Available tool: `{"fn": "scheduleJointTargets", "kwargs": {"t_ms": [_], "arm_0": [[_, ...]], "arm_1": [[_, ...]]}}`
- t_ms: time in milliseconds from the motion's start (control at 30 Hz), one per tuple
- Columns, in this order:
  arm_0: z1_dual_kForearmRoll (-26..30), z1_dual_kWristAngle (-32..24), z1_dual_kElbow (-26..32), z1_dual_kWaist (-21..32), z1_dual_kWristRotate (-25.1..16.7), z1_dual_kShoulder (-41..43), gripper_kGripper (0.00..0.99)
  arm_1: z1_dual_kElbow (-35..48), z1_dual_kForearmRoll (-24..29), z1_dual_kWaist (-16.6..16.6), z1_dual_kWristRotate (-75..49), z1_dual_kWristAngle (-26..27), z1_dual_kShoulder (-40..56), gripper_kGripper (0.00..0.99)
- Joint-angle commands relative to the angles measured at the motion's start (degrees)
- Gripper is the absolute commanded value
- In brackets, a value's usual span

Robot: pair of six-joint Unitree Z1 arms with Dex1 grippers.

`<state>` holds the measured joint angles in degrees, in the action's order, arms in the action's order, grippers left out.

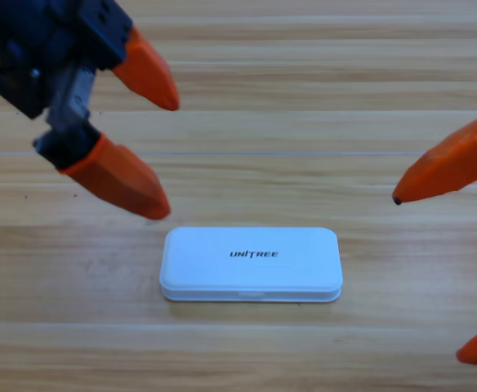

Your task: Clean up eraser and pencils

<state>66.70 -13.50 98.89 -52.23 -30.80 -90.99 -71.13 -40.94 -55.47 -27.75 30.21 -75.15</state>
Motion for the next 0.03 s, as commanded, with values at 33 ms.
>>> {"fn": "scheduleJointTargets", "kwargs": {"t_ms": [33], "arm_0": [[-8.43, 0.93, -9.33, -3.4, -0.22, 3.36, 0.99]], "arm_1": [[1.17, 0.95, 0.18, 0.24, 0.99, -1.58, 0.974]]}}
